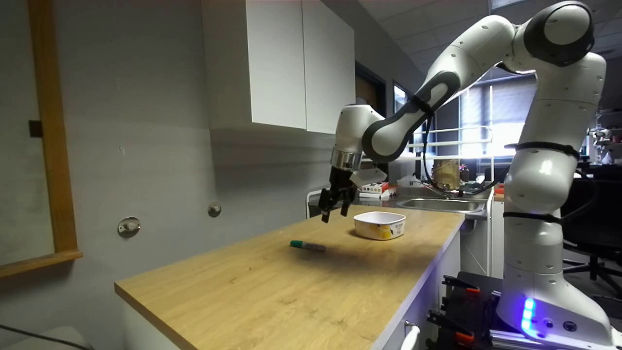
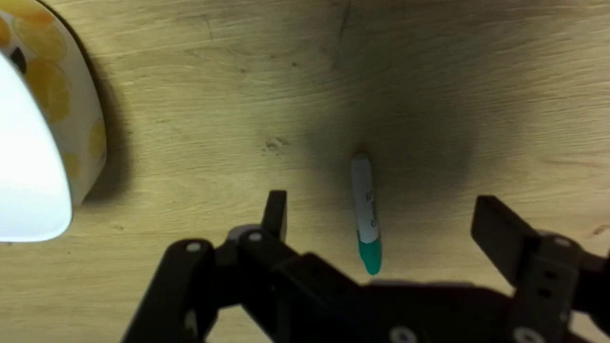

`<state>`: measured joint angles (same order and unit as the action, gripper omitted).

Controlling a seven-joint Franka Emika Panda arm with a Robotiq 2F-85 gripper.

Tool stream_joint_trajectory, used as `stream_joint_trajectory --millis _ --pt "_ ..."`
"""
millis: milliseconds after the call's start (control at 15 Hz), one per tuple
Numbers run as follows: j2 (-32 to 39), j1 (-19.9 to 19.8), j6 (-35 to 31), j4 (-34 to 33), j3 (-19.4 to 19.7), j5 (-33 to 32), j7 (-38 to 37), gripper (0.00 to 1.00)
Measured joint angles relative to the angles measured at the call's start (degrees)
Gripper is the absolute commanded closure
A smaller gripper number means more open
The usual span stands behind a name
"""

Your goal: Put the green marker in the white bowl

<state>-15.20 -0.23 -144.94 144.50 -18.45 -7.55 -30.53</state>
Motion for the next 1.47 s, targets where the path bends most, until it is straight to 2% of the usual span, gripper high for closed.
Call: stream_joint_trajectory --millis 467,1000,1067,1133,1200,1467 --pt "10.41 0.67 3.52 -9.98 0.12 -8.79 -3.93 0.0" --pt "27.03 5.09 5.24 -20.58 8.18 -9.76 -3.82 0.0" --pt "28.97 5.82 5.64 -21.92 9.21 -9.7 -3.75 0.25" --pt "30.56 6.45 6.0 -23.12 10.06 -9.59 -3.66 0.25" --pt "31.85 7.09 6.25 -24.28 10.78 -9.52 -3.41 0.31" --pt "33.84 9.37 8.62 -28.06 13.2 -9.51 -3.03 0.64"
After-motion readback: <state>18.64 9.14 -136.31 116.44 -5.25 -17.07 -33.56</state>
